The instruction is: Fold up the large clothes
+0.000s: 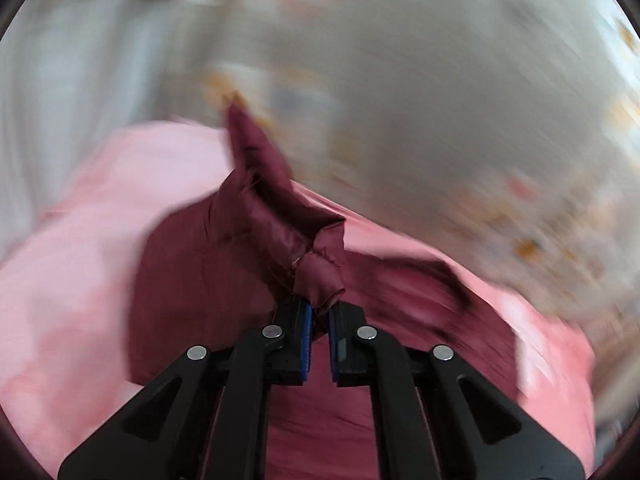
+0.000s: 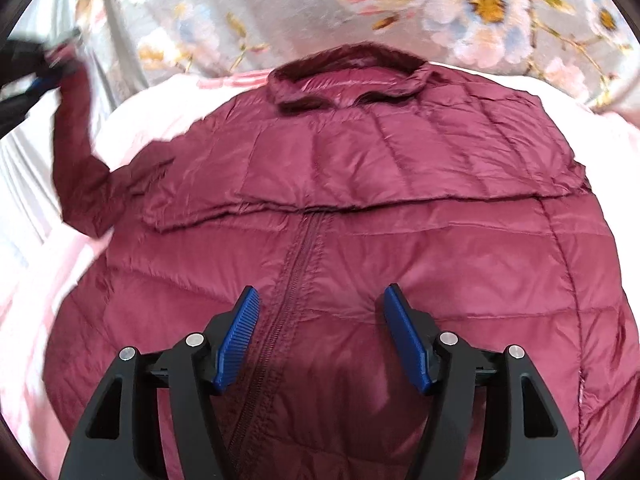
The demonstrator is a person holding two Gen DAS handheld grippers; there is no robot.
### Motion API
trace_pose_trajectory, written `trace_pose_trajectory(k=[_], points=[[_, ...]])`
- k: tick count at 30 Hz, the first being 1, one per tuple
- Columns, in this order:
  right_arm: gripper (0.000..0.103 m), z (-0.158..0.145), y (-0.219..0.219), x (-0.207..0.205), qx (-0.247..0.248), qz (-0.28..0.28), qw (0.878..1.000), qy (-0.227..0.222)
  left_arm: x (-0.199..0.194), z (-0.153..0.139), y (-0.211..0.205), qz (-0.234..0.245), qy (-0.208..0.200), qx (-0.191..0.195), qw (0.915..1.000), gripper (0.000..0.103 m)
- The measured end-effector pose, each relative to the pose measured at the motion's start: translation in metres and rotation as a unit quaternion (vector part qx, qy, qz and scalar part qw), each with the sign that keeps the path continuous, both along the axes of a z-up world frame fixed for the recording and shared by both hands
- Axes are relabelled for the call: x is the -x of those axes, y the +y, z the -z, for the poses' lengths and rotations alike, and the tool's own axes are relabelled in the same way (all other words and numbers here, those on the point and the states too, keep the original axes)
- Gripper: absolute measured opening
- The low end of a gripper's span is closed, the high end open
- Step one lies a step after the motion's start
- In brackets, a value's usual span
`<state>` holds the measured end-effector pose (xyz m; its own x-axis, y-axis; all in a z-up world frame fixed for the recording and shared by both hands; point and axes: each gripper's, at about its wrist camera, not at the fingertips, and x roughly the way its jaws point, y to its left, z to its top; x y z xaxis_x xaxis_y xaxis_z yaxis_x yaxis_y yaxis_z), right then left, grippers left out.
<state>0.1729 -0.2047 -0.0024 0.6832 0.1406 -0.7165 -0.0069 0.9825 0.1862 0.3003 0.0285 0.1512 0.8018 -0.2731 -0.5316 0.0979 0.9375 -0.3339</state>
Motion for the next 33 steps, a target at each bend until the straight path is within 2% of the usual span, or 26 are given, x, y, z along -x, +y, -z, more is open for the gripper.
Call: trace_pose_trajectory(k=[1,3,4,5,7,10,13,17,19,21,24,25,26,27,28,29,31,33], points=[[0.064,-0.003,-0.006,0.002,-0.005,0.007,1.0,-0.001,0.0,0.006,-0.036,0.053,0.015,0.003,0.9985,0.01],[0.064,-0.009,-0.019,0.005,-0.009,0.02,1.0,-0.003,0.012,0.02,-0.075,0.111,0.039,0.018,0.9929,0.04],[0.066,-0.01,-0.025,0.006,-0.01,0.026,1.0,-0.004,0.019,0.029,-0.086,0.124,0.045,0.03,0.9908,0.071],[0.069,-0.013,-0.035,0.008,-0.012,0.035,0.999,-0.006,0.022,0.037,-0.09,0.123,0.045,0.04,0.9906,0.082],[0.072,-0.017,-0.049,0.01,-0.02,0.046,0.999,-0.009,0.027,0.053,-0.086,0.114,0.047,0.059,0.9906,0.082],[0.073,-0.022,-0.068,0.006,-0.043,0.053,0.998,-0.012,0.032,0.078,-0.063,0.077,0.084,0.092,0.9892,0.082],[0.074,-0.025,-0.077,-0.016,-0.069,0.046,0.997,-0.006,0.04,0.102,-0.01,0.02,0.122,0.129,0.9839,0.082],[0.074,-0.02,-0.08,-0.053,-0.125,0.042,0.991,0.027,0.047,0.129,0.042,-0.048,0.149,0.125,0.9797,0.082],[0.074,-0.016,-0.071,-0.064,-0.151,0.035,0.987,0.039,0.05,0.14,0.053,-0.061,0.158,0.12,0.9782,0.082],[0.074,-0.013,-0.055,-0.068,-0.154,0.018,0.987,0.046,0.055,0.152,0.062,-0.072,0.163,0.118,0.9771,0.082],[0.073,-0.001,-0.027,-0.074,-0.132,-0.004,0.989,0.069,0.059,0.163,0.063,-0.073,0.158,0.105,0.979,0.082],[0.068,0.004,-0.021,-0.076,-0.122,-0.007,0.99,0.077,0.06,0.163,0.059,-0.074,0.151,0.089,0.9818,0.082],[0.049,0.007,-0.015,-0.077,-0.111,-0.008,0.991,0.081,0.061,0.163,0.057,-0.074,0.148,0.077,0.9832,0.082],[0.034,0.006,-0.013,-0.078,-0.105,-0.008,0.991,0.079,0.06,0.162,0.053,-0.073,0.147,0.064,0.9844,0.082],[0.01,0.001,-0.012,-0.079,-0.102,-0.01,0.992,0.072,0.059,0.161,0.051,-0.072,0.147,0.057,0.9849,0.082],[0.003,-0.009,-0.015,-0.079,-0.098,-0.012,0.993,0.059,0.058,0.16,0.051,-0.07,0.148,0.054,0.985,0.082],[0.002,-0.042,-0.028,-0.077,-0.086,-0.008,0.996,0.005,0.057,0.159,0.055,-0.068,0.151,0.062,0.9842,0.082],[0.002,-0.077,-0.045,-0.076,-0.051,0.01,0.998,-0.046,0.054,0.156,0.061,-0.064,0.157,0.083,0.982,0.082]])
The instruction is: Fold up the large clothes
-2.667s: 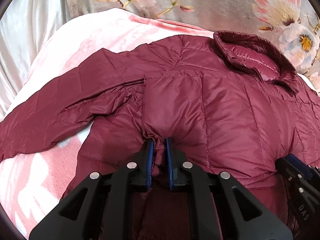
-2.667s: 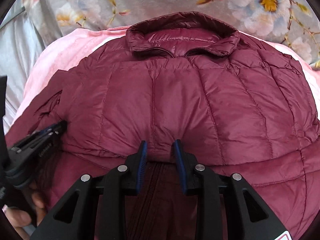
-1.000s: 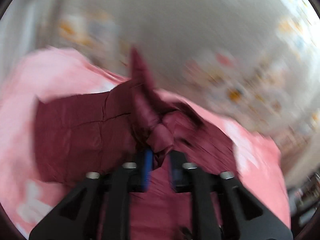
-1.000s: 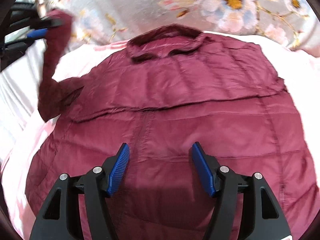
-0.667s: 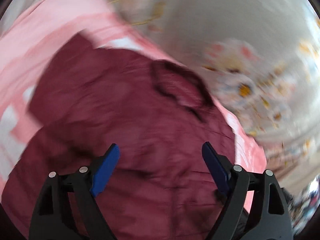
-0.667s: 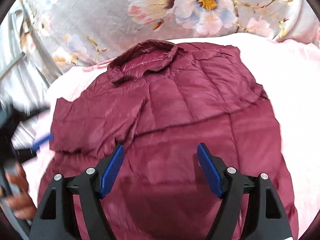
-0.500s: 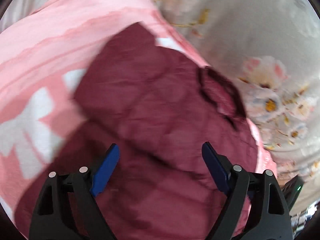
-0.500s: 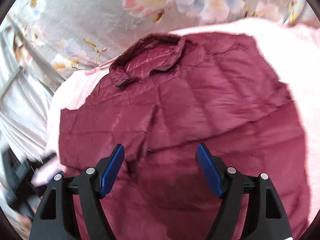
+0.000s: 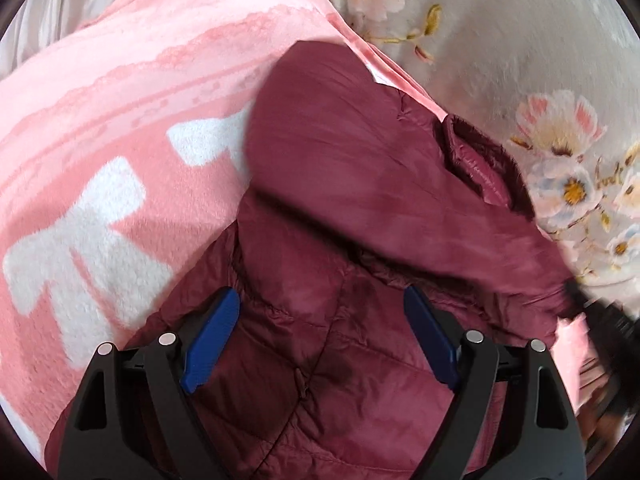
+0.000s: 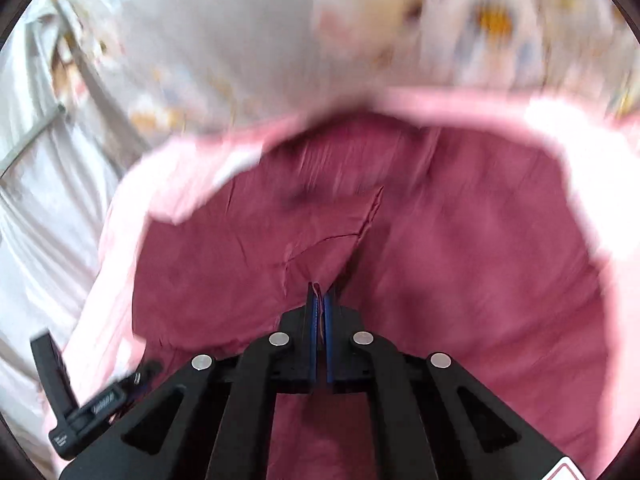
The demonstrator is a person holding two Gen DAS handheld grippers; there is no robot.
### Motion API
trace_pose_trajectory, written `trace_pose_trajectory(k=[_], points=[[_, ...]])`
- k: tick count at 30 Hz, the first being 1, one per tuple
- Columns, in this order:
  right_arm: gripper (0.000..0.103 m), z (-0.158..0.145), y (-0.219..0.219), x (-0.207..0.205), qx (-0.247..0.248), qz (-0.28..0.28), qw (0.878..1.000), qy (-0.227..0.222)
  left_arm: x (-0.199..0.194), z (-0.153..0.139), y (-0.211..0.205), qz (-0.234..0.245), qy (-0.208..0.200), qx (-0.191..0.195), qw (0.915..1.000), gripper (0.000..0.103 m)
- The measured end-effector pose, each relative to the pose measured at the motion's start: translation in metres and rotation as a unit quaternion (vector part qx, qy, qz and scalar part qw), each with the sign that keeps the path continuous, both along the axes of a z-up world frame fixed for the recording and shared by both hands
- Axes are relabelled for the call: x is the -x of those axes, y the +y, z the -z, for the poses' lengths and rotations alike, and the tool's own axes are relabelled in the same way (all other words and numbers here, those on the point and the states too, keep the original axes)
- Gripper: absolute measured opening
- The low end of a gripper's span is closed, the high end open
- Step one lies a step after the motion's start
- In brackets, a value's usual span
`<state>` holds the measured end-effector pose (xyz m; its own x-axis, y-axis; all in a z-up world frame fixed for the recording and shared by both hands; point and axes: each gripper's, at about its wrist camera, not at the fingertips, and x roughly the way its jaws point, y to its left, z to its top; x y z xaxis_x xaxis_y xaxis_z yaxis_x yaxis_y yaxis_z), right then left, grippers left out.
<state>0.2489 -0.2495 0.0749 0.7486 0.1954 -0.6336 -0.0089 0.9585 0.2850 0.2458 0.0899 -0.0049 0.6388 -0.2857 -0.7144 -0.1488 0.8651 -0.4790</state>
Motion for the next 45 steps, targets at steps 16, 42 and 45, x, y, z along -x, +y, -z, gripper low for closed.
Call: trace_pose_trajectory(k=[16,42,45], points=[[0.001,0.027,-0.122,-0.03,0.043,0.11,0.992,0.036,-0.108,-0.023,0.024,-0.028,0.027,0.104,0.9938,0.07],[0.002,0.1,-0.09,-0.018,0.052,0.083,0.992,0.078,-0.101,0.014,0.002,-0.054,-0.003,-0.126,0.9905,0.001],[0.002,0.1,-0.086,-0.018,0.073,0.086,0.991,0.077,-0.102,0.013,-0.001,-0.054,-0.003,-0.139,0.9889,0.001]])
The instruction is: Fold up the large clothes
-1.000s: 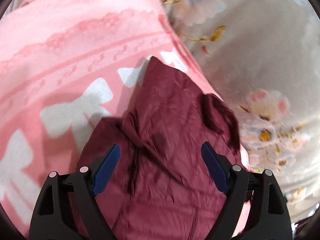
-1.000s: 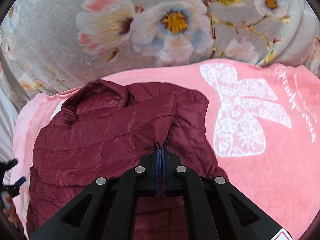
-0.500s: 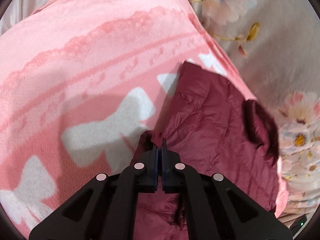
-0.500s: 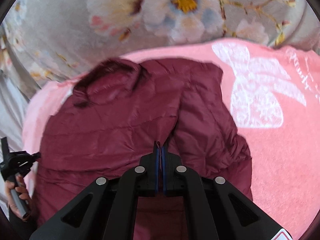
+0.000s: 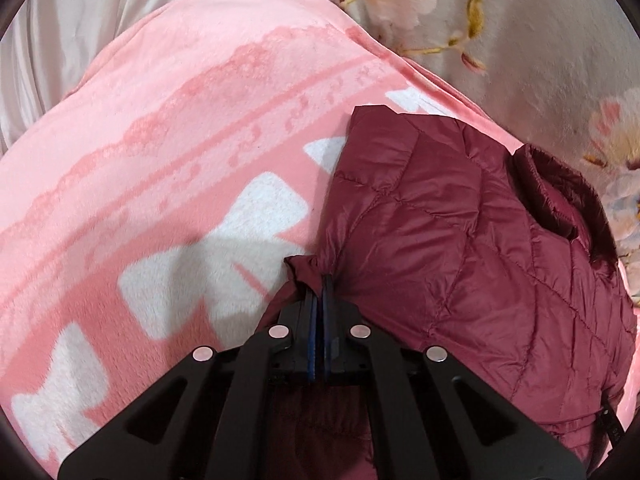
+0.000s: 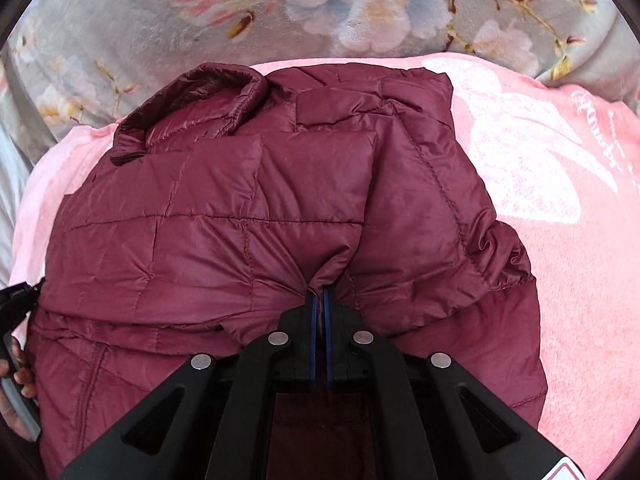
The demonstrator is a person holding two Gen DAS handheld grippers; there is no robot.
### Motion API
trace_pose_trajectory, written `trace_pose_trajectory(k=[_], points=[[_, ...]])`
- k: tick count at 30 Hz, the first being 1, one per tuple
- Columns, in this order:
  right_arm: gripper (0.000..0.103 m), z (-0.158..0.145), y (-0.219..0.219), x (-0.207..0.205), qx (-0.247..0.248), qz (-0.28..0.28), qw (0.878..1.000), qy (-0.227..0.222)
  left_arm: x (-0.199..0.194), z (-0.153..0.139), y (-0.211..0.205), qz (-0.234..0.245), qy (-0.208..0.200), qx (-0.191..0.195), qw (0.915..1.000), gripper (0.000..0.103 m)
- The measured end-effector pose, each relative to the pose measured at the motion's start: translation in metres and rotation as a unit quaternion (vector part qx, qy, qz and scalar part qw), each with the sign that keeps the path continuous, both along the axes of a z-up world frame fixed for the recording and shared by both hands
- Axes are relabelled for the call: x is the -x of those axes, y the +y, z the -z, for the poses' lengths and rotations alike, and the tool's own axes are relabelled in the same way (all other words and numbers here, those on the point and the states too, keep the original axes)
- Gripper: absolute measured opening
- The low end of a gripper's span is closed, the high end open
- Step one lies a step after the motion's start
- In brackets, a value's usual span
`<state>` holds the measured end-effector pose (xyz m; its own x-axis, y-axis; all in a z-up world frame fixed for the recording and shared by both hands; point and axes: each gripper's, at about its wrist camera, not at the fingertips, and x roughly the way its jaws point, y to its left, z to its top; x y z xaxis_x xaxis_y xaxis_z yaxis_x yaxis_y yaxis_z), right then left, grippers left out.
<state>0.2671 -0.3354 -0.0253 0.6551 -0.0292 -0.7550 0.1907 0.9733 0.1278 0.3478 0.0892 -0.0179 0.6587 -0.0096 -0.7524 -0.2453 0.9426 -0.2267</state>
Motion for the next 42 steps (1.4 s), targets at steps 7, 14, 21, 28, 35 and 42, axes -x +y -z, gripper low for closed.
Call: trace_pose_trajectory(k=[7,14,21,28,35,42], points=[[0.019,-0.014,-0.004,0.012,-0.017,-0.019,1.0,0.002,0.016,-0.021,0.009,0.019,0.018,0.03,0.9992,0.004],[0.038,-0.09,0.004,0.031,-0.015,-0.009,0.996,-0.082,0.023,-0.103,-0.033,0.104,-0.057,0.006,0.9929,0.009],[0.032,-0.049,0.07,-0.042,-0.067,-0.089,0.993,-0.031,-0.034,-0.05,-0.136,0.184,0.026,-0.001,0.9827,0.012],[0.025,0.006,0.097,-0.024,-0.037,-0.114,0.993,0.002,-0.019,-0.01,-0.136,0.182,0.019,-0.004,0.9832,0.012],[0.024,0.016,0.105,-0.021,-0.015,-0.106,0.994,-0.012,-0.007,0.001,-0.139,0.184,-0.014,-0.025,0.9824,0.012],[0.025,0.017,0.107,-0.021,0.0,-0.105,0.994,-0.016,-0.007,0.0,-0.141,0.184,-0.018,-0.037,0.9821,0.012]])
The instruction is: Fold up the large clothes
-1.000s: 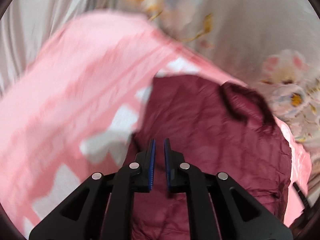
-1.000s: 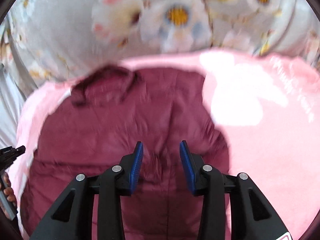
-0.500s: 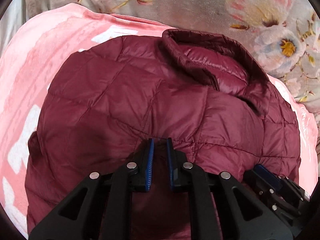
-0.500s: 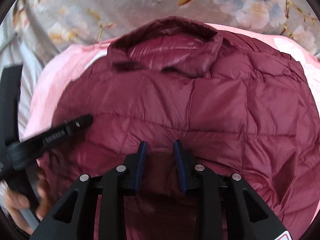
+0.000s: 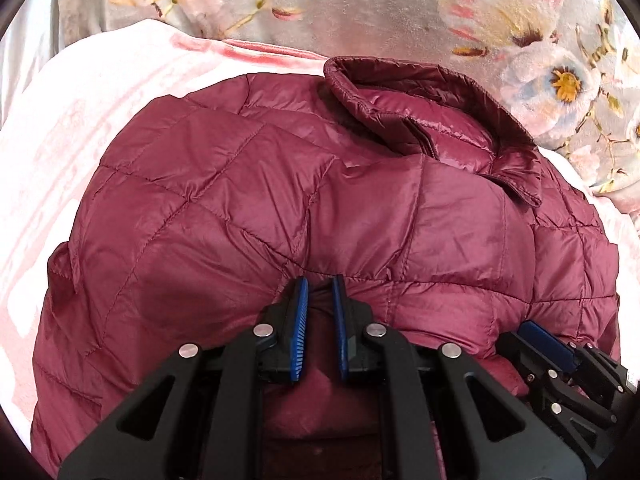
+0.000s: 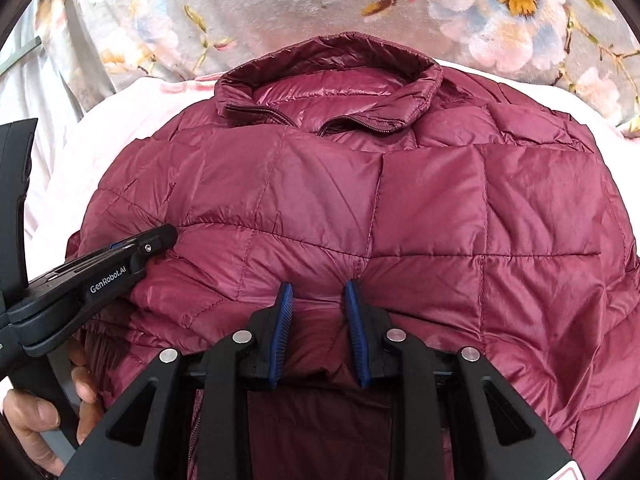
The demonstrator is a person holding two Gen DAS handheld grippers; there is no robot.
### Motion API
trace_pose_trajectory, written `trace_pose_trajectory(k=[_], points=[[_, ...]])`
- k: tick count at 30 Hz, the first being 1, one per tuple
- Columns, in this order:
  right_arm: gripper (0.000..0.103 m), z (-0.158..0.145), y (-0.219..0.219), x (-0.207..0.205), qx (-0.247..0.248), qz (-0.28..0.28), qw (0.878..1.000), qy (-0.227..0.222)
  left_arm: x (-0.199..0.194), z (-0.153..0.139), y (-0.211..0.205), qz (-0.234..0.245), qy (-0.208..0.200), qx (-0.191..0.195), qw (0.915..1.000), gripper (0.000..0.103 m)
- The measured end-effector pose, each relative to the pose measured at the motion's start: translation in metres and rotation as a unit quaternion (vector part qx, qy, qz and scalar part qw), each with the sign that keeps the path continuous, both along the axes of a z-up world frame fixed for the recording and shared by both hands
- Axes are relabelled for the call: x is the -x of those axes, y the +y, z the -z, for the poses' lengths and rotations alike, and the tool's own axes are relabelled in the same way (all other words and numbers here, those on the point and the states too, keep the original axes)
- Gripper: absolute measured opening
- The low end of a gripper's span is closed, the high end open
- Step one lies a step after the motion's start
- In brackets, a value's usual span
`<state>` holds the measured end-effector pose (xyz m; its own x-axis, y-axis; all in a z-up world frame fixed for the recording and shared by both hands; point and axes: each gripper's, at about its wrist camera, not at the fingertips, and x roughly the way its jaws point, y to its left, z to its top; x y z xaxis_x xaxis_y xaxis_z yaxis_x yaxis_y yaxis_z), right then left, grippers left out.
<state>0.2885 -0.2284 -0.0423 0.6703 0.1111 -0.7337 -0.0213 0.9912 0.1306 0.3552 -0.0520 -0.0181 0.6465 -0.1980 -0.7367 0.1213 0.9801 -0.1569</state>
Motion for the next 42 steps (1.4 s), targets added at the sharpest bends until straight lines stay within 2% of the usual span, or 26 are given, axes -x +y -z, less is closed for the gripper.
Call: trace_pose_trajectory(k=[4,16,18,20,21,22,24,26,28,31,33,35,37,39,40,41,42], points=[[0.025,0.0,0.0,0.0,-0.002,-0.001,1.0,-0.001,0.001,0.0,-0.005,0.0,-0.005,-0.02,0.9998,0.012],[0.028,0.0,0.0,0.002,-0.005,-0.002,1.0,-0.003,0.002,0.001,-0.008,0.0,-0.009,-0.035,0.9993,0.012],[0.032,-0.001,0.0,0.002,-0.01,-0.006,1.0,-0.003,0.002,0.001,-0.008,0.0,-0.009,-0.035,0.9994,0.012],[0.042,-0.001,0.0,0.002,-0.022,-0.015,1.0,-0.004,0.002,0.001,-0.006,0.001,-0.008,-0.028,0.9996,0.013],[0.044,-0.002,0.001,0.001,-0.028,-0.019,0.999,-0.005,0.001,0.001,-0.002,0.004,-0.008,-0.012,0.9999,0.015],[0.045,-0.002,0.0,0.001,-0.035,-0.023,0.999,-0.006,0.001,0.0,0.002,0.006,-0.006,0.007,0.9999,0.022],[0.046,-0.007,-0.007,0.005,-0.053,-0.014,0.998,-0.012,0.0,-0.008,0.021,0.011,0.01,0.082,0.9965,0.031],[0.048,-0.021,-0.018,0.01,-0.082,-0.004,0.996,-0.023,-0.005,-0.025,0.034,0.016,0.017,0.128,0.9915,0.034],[0.048,-0.038,-0.031,0.008,-0.118,-0.003,0.993,-0.03,-0.018,-0.052,0.041,0.025,0.012,0.147,0.9888,0.037],[0.048,-0.06,-0.058,-0.014,-0.174,0.023,0.984,-0.031,-0.056,-0.077,0.042,0.034,0.018,0.184,0.9821,0.058],[0.048,-0.064,-0.077,-0.035,-0.222,0.05,0.973,-0.034,-0.08,-0.079,0.037,0.021,0.038,0.2,0.9788,0.058],[0.049,-0.056,-0.093,-0.058,-0.263,0.076,0.962,-0.019,-0.105,-0.07,0.026,0.035,0.071,0.234,0.969,0.059],[0.049,-0.042,-0.101,-0.079,-0.301,0.087,0.95,0.005,-0.124,-0.051,0.018,0.021,0.107,0.257,0.9601,0.058],[0.044,-0.031,-0.103,-0.092,-0.314,0.094,0.945,0.018,-0.138,-0.031,0.013,0.009,0.136,0.279,0.9504,0.043],[0.028,-0.029,-0.102,-0.095,-0.315,0.093,0.944,0.02,-0.142,-0.025,0.009,0.007,0.146,0.279,0.9492,0.018],[0.008,-0.028,-0.1,-0.099,-0.315,0.085,0.945,0.02,-0.143,-0.023,0.007,0.01,0.149,0.277,0.9492,0.012],[0.008,-0.03,-0.099,-0.099,-0.31,0.076,0.948,0.018,-0.141,-0.023,0.007,0.013,0.146,0.273,0.9508,0.011]])
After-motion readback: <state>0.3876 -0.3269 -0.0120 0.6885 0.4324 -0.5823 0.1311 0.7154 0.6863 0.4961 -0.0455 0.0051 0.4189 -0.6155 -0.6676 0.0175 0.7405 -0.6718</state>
